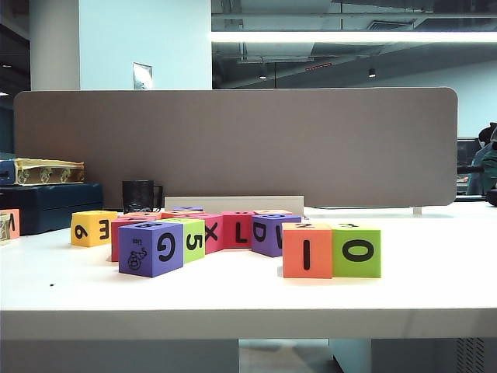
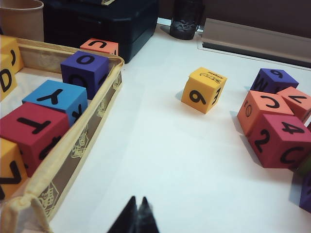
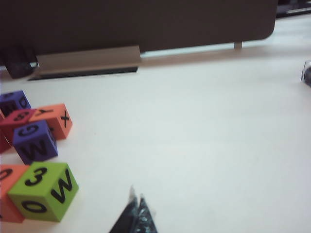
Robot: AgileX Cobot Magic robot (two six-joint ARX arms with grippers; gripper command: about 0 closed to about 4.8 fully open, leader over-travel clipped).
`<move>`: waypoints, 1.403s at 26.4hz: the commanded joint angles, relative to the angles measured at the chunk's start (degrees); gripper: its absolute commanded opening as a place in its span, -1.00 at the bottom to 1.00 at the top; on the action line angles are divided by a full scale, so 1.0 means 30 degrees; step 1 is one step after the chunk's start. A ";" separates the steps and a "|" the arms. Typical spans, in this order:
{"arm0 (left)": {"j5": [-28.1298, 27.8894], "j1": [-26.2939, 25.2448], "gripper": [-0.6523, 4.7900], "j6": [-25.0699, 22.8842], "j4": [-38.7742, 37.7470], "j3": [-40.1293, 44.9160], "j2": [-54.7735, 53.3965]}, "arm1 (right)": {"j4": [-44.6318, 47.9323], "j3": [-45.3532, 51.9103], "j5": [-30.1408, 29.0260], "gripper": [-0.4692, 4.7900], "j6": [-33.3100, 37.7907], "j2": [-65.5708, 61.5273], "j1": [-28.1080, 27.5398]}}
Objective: Select the appropriate blocks from the scattered letter blocks on the table and arrange them in a row to spell out "23".
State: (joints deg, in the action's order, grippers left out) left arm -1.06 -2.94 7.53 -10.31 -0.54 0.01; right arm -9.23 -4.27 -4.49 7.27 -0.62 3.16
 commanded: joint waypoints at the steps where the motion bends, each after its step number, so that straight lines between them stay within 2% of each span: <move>1: 0.0080 0.0015 -0.78 0.0058 -0.0131 -0.0022 0.0000 | 0.0597 0.0787 0.0189 -0.82 0.0255 0.0211 0.0007; 6: 0.0080 0.0015 -0.78 0.0058 -0.0131 -0.0022 0.0000 | 0.0627 0.1406 0.0270 -0.82 0.0379 0.0219 0.0007; 15: 0.0080 0.0015 -0.78 0.0058 -0.0131 -0.0022 0.0000 | -0.0452 0.1406 0.1974 -0.82 0.0364 0.0219 0.0007; 37: 0.0080 0.0015 -0.78 0.0058 -0.0131 -0.0022 0.0000 | -0.0408 0.1399 0.1821 -0.82 -0.0357 0.0219 0.0080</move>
